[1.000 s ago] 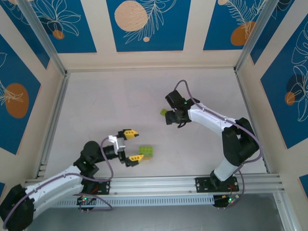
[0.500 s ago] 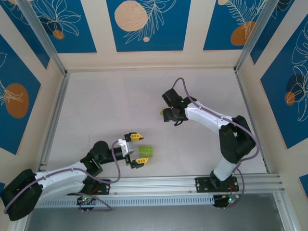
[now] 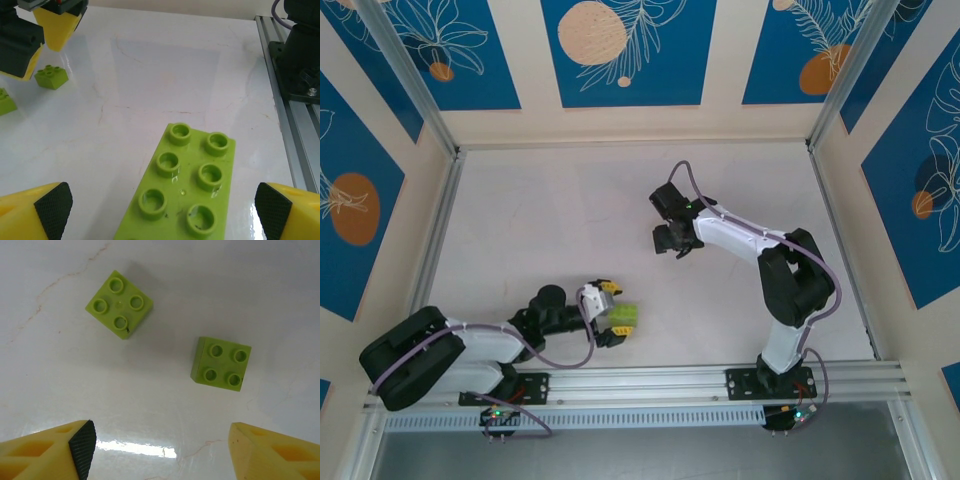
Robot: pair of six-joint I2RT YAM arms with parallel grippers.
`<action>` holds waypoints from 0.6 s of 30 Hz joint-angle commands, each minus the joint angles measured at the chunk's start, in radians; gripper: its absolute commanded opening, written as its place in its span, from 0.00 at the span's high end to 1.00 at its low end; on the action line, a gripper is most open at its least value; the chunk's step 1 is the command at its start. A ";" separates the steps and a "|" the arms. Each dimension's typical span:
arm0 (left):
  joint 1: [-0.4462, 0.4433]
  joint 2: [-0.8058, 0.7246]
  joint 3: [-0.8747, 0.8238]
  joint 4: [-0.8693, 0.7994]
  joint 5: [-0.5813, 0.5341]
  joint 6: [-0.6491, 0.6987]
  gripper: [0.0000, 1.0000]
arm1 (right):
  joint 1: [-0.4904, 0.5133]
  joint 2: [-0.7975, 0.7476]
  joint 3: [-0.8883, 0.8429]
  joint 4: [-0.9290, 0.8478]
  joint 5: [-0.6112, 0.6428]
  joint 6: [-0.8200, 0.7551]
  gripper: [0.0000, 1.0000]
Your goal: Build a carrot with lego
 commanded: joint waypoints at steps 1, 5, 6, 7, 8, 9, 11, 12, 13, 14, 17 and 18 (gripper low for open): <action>0.012 -0.025 0.011 0.067 0.031 0.028 0.08 | -0.001 -0.030 0.026 -0.030 -0.008 -0.018 0.29; 0.014 0.011 0.001 0.100 0.044 0.020 0.13 | -0.001 -0.036 0.032 -0.038 -0.007 -0.018 0.30; 0.013 0.024 -0.002 0.111 0.049 0.016 0.14 | -0.001 -0.036 0.034 -0.038 -0.007 -0.019 0.31; 0.014 0.033 -0.005 0.119 0.055 0.015 0.16 | 0.000 -0.036 0.036 -0.039 -0.008 -0.021 0.31; 0.014 0.043 -0.007 0.122 0.053 0.017 0.17 | 0.001 -0.035 0.036 -0.040 -0.008 -0.022 0.31; 0.014 0.055 -0.011 0.132 0.055 0.016 0.17 | 0.003 -0.036 0.038 -0.041 -0.007 -0.022 0.32; 0.015 0.067 -0.019 0.162 0.063 0.012 0.18 | 0.006 -0.036 0.039 -0.041 -0.007 -0.024 0.32; 0.014 0.063 -0.026 0.166 0.064 0.010 0.18 | 0.008 -0.037 0.041 -0.040 -0.005 -0.024 0.32; 0.016 0.060 -0.027 0.165 0.068 0.010 0.17 | 0.008 -0.036 0.042 -0.040 -0.006 -0.024 0.32; 0.016 0.061 -0.028 0.165 0.069 0.010 0.17 | 0.009 -0.036 0.044 -0.040 -0.008 -0.025 0.32; 0.029 0.117 -0.038 0.214 0.066 0.010 0.18 | 0.015 -0.038 0.051 -0.044 -0.009 -0.027 0.32; 0.048 0.154 -0.049 0.269 0.080 -0.002 0.18 | 0.016 -0.038 0.053 -0.044 -0.009 -0.030 0.32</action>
